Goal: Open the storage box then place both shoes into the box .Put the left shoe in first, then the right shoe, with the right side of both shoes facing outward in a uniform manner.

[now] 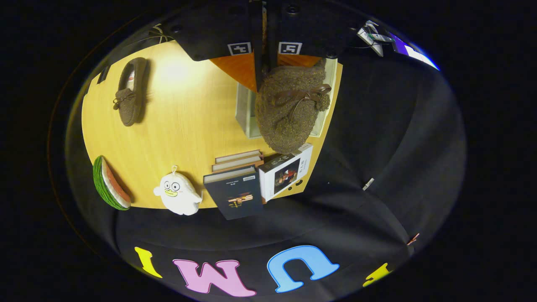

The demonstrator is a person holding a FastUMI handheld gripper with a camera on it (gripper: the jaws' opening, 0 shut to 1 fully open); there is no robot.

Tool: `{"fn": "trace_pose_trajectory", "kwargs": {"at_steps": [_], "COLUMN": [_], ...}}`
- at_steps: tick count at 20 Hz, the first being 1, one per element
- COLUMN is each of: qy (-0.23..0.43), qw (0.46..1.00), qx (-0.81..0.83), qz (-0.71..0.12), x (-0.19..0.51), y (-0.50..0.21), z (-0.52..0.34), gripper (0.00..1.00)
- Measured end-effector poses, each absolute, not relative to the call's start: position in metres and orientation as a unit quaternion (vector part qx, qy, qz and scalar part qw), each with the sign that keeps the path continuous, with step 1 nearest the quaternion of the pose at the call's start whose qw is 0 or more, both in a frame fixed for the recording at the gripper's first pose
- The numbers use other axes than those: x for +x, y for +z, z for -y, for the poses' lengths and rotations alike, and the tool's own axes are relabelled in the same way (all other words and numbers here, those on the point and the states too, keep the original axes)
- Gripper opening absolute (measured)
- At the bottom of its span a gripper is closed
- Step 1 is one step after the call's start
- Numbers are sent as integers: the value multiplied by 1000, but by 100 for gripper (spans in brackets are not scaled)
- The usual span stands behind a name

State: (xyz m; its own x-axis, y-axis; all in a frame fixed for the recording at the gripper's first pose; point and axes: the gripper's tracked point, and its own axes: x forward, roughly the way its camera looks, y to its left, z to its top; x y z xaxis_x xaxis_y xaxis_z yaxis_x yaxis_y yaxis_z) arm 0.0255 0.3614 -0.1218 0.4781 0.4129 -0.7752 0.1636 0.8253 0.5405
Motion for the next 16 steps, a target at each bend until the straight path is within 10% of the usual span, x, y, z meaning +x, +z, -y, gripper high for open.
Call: {"fn": "trace_pose_trajectory", "kwargs": {"at_steps": [16], "qy": [27], "qw": [767], "qx": [269], "qz": [-582], "x": [37], "y": [-213], "z": [-473], "gripper": [9]}}
